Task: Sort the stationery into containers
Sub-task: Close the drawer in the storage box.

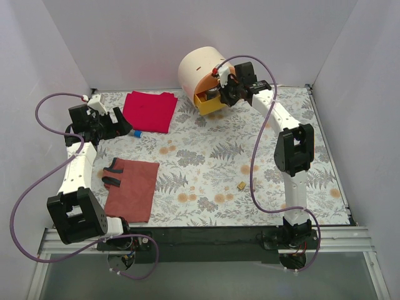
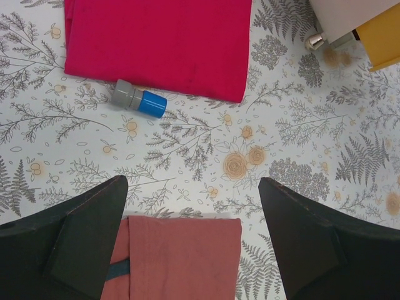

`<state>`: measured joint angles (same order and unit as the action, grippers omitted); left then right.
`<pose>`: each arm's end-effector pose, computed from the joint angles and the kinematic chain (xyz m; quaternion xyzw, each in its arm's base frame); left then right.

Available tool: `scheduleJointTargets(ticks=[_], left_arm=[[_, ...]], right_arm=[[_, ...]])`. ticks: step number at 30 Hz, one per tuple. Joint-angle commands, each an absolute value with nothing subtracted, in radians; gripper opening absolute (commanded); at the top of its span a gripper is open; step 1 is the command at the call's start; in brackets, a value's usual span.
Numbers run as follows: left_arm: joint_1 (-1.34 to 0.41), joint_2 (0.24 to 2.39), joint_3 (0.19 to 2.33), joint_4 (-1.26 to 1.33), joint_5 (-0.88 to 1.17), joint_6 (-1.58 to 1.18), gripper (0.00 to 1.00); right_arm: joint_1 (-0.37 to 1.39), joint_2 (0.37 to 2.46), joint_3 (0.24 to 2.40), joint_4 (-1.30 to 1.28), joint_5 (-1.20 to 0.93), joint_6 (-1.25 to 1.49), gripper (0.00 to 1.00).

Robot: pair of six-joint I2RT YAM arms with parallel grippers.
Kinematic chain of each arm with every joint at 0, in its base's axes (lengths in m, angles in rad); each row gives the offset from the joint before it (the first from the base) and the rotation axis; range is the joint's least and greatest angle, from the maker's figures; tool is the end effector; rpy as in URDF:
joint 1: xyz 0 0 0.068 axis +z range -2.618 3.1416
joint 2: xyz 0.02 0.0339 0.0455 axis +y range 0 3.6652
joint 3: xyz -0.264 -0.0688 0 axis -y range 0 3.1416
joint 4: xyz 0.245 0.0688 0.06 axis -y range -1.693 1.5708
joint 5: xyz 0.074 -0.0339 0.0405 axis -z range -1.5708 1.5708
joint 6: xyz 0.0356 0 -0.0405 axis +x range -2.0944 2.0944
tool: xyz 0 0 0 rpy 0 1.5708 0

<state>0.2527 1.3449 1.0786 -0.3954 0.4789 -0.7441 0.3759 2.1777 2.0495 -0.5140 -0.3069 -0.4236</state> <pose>0.2910 0.0582 0.2993 -0.3258 0.8164 -0.3104 0.3619 0.4683 0.1964 0.2939 -0.4069 0.7873 0.1261 0.4457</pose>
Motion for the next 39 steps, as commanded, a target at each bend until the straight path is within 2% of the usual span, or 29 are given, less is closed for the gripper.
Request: scheduleJointTargets(ticks=[1, 11, 33, 39], left_arm=[[0.249, 1.284, 1.057, -0.407, 0.468, -0.724, 0.87], [0.249, 1.29, 1.066, -0.413, 0.469, -0.723, 0.87], [0.25, 1.307, 1.058, -0.403, 0.469, -0.722, 0.87], [0.249, 1.319, 1.066, -0.397, 0.474, -0.723, 0.87]], right_arm=[[0.377, 2.172, 2.118, -0.405, -0.247, -0.42, 0.01], [0.391, 2.269, 2.233, -0.359, -0.213, -0.41, 0.01], [0.419, 2.309, 2.258, -0.321, -0.17, -0.385, 0.01], [0.419, 2.254, 2.223, -0.347, -0.173, -0.384, 0.01]])
